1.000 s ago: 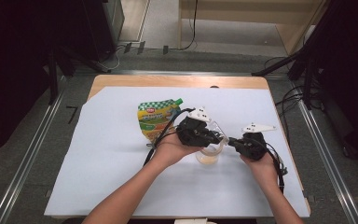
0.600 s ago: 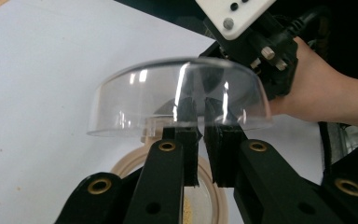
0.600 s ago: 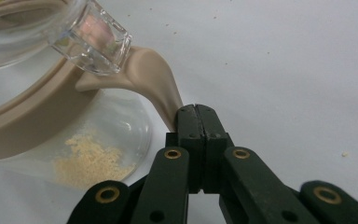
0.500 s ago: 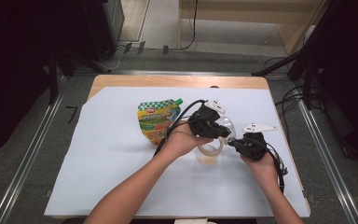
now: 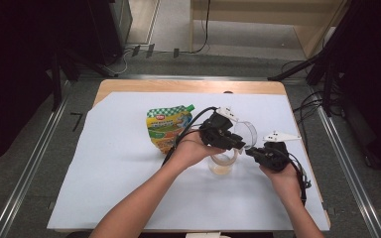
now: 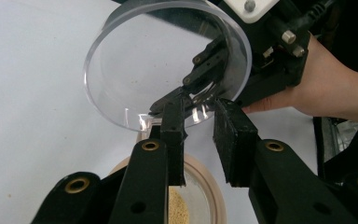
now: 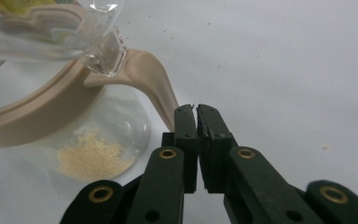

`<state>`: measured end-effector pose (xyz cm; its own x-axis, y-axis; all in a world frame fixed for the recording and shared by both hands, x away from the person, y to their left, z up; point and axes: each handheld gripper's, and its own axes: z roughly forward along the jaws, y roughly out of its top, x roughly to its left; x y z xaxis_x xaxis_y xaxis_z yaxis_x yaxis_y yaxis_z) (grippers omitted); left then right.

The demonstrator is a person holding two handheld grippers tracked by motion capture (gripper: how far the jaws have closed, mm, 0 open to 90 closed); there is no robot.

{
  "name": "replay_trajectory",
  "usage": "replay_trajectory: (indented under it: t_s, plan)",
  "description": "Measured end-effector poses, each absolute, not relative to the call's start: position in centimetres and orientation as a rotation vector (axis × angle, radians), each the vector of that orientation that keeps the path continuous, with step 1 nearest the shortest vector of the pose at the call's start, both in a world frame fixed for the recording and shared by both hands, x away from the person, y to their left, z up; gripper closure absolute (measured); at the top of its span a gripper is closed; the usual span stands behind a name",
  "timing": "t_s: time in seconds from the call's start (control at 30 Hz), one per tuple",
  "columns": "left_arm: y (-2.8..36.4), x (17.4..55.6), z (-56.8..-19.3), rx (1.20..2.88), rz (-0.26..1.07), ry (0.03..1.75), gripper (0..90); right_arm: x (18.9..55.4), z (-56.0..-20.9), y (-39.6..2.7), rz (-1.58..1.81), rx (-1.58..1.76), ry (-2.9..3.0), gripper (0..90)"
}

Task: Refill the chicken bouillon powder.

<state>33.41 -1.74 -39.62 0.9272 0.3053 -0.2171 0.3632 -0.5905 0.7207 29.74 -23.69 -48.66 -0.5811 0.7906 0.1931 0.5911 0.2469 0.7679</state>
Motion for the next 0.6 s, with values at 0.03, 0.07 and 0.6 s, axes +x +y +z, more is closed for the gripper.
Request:
replay_trajectory:
  t_s: [0.03,0.07,0.6]
  plan:
    - [-1.5,33.4,-39.6,2.242,-0.095,0.469,73.3,29.6,-48.6,-23.8,1.246,1.301,2.281,86.3]
    - [-1.2,33.3,-39.5,2.239,-0.111,0.466,71.2,29.1,-48.4,-24.1,1.249,1.308,2.279,84.3]
    - [3.4,31.8,-39.8,2.221,-0.148,0.536,46.6,24.6,-47.7,-22.2,1.336,1.182,2.419,59.7]
